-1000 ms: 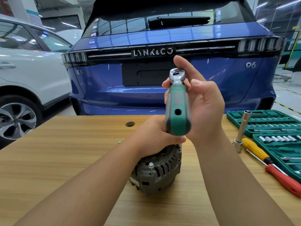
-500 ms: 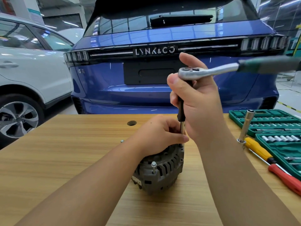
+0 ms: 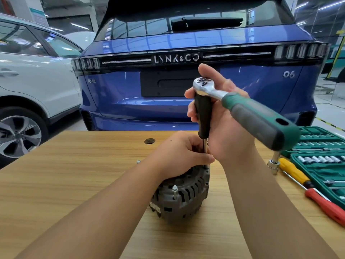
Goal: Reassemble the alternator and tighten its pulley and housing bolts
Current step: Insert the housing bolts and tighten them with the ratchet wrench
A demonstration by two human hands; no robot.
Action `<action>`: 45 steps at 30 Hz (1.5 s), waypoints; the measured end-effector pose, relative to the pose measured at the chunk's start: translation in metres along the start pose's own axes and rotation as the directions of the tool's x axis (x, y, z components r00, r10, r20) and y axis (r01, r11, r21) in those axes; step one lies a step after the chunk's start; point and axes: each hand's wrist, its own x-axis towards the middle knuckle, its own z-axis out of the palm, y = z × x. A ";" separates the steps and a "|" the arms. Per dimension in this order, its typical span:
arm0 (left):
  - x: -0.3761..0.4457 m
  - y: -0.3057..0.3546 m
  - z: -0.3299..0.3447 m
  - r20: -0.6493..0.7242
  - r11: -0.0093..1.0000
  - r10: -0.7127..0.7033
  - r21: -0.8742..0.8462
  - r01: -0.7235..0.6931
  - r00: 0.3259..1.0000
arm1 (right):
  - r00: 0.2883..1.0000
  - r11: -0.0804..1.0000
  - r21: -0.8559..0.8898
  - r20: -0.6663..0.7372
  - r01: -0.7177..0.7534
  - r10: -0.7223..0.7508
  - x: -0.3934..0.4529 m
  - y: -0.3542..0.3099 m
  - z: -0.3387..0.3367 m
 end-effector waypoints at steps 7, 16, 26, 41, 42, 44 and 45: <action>0.000 0.001 0.000 0.011 1.000 0.022 -0.016 -0.022 1.000 | 0.970 0.977 -0.168 -0.185 0.128 -0.159 -0.011 0.003 0.012; 0.002 -0.001 0.000 0.039 0.998 0.053 0.035 -0.054 0.998 | 0.981 0.975 -0.207 -0.162 0.074 -0.109 -0.011 -0.004 0.004; 0.000 -0.001 0.000 0.010 0.994 0.106 -0.025 -0.106 0.994 | 0.947 0.914 -0.249 0.065 0.320 -0.313 -0.008 0.008 0.001; 0.001 -0.001 0.002 -0.003 0.994 0.092 -0.055 -0.092 0.996 | 0.999 0.994 -0.107 -0.015 0.031 -0.033 -0.009 -0.004 -0.001; 0.001 0.000 0.002 0.004 0.997 0.079 -0.024 -0.079 0.997 | 0.997 0.984 -0.167 -0.050 0.058 -0.067 -0.009 -0.004 0.000; 0.002 0.001 0.001 0.032 0.998 0.048 0.046 -0.049 0.998 | 0.975 0.950 -0.297 -0.166 0.096 -0.150 -0.009 -0.006 0.001; 0.002 0.001 0.001 0.043 0.997 0.043 0.060 -0.046 0.998 | 0.960 0.936 -0.340 -0.218 0.094 -0.175 -0.007 -0.006 0.000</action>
